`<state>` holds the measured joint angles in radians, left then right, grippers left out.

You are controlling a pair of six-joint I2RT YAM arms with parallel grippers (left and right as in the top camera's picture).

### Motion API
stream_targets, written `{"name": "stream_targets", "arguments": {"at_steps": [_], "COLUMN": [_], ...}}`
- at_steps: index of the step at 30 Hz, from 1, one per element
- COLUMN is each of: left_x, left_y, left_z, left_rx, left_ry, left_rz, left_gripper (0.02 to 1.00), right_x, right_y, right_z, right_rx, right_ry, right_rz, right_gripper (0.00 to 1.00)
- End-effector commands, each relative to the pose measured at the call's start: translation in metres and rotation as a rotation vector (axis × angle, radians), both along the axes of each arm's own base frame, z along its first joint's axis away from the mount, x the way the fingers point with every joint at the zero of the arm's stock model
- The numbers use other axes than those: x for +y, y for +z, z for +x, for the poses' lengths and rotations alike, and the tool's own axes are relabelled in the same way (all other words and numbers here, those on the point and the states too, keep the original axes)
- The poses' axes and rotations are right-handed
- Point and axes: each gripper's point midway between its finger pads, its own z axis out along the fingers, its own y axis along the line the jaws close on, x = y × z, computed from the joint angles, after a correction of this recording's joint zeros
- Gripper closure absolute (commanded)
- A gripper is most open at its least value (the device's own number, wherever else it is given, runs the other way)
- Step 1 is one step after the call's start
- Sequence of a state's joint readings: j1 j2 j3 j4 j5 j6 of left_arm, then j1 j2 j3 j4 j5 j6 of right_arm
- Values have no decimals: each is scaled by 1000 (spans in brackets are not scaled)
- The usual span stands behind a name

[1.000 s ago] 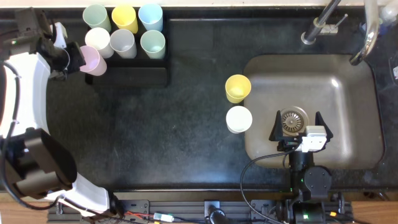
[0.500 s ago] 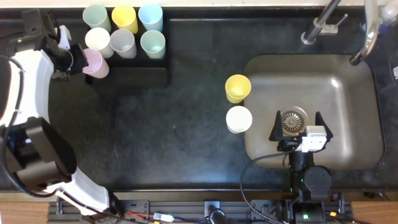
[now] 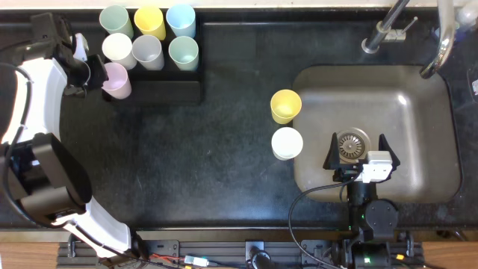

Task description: Store Cups

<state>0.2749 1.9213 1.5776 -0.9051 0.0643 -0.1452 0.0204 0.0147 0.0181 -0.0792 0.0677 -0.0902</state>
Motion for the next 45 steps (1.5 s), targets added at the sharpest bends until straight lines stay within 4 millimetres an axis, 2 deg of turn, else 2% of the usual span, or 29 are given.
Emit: {"name": "stream_targets", "arguments": {"at_steps": [1,6,10,13,17,20,22,24,27,29,31,33,36,39,42,45], "left_x": [-3,-3,-4,-4,-5,-11,-23,-42,-84,-119,-163,-205,-264,-313,-354,-385], "left_y": [-5,-5,-4,6,39,75,102,128,161,177,190,195,187,162,130,100], "left_z": [1,0,0,-2,-5,-10,-14,-16,-18,-17,-14,-11,-7,-11,-22,-34], "left_rx": [10,12,11,-3,-73,-147,-193,-224,-239,-256,-279,-289,-279,-220,-128,-43], "left_ry": [-24,-24,-24,-20,-13,12,3,-18,-34,-66,-127,-183,-260,-328,-417,-481], "left_rz": [1,1,0,4,21,25,27,32,41,33,10,-15,-51,-77,-126,-157], "left_gripper": [840,776,608,485,380,288,246,215,191,183,169,163,163,161,161,152], "right_x": [-1,-1,-1,-1,-1,-1,-1,-1,-1,-1,-1,-1,-1,-1,-1,-1], "right_y": [-2,-2,-2,-2,-2,-2,-2,-2,-2,-2,-2,-2,-2,-2,-2,-2], "right_z": [0,0,0,0,0,0,0,0,0,0,0,0,0,0,0,0], "right_rx": [-5,-5,-5,-5,-5,-5,-5,-5,-5,-5,-5,-5,-5,-5,-5,-5], "right_ry": [-4,-4,-4,-4,-4,-4,-4,-4,-4,-4,-4,-4,-4,-4,-4,-4], "right_rz": [0,0,0,0,0,0,0,0,0,0,0,0,0,0,0,0], "right_gripper": [3,3,3,3,3,3,3,5,3,5,3,7,5,3,5,3]}}
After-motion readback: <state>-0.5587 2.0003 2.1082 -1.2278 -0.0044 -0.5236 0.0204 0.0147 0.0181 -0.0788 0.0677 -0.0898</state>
